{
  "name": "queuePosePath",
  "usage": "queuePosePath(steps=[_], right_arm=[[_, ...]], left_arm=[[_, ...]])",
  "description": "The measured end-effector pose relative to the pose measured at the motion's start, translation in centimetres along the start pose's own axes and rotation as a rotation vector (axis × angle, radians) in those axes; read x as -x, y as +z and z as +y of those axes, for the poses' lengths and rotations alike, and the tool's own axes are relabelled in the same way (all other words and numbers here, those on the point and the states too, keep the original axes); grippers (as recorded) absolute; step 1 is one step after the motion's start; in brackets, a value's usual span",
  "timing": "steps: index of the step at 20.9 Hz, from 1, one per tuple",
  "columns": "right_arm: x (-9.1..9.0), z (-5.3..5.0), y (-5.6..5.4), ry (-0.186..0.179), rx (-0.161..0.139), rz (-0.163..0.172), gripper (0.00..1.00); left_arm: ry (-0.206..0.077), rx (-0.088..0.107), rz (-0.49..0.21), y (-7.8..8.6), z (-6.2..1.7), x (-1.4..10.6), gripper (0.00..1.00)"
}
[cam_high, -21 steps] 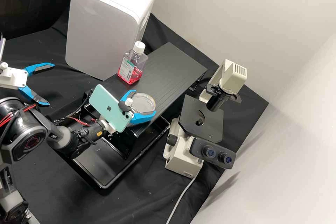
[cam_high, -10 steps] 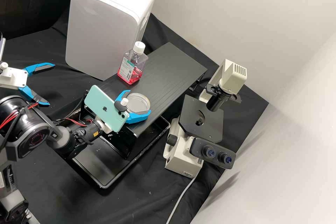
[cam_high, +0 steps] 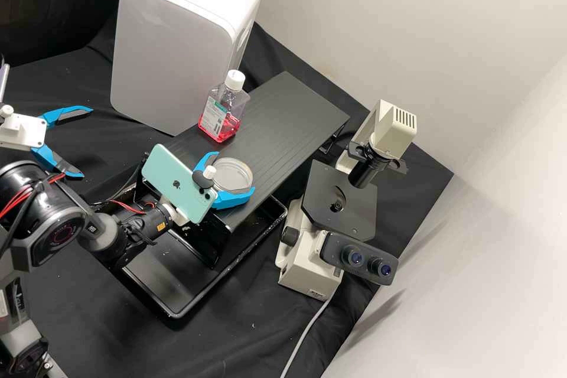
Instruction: Remove the lid from the petri dish
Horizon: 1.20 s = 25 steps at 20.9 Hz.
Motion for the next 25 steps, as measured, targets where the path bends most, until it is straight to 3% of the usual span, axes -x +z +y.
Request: queuePosePath(steps=[12, 25], right_arm=[[0.6, 1.4, -0.2, 0.058, -0.007, 0.012, 1.00], [0.6, 1.2, -0.5, 0.051, -0.019, 0.027, 1.00]], left_arm=[[0.000, 0.000, 0.000, 0.0, 0.00, 0.0, 1.00], [0.000, 0.000, 0.000, 0.0, 0.00, 0.0, 1.00]])
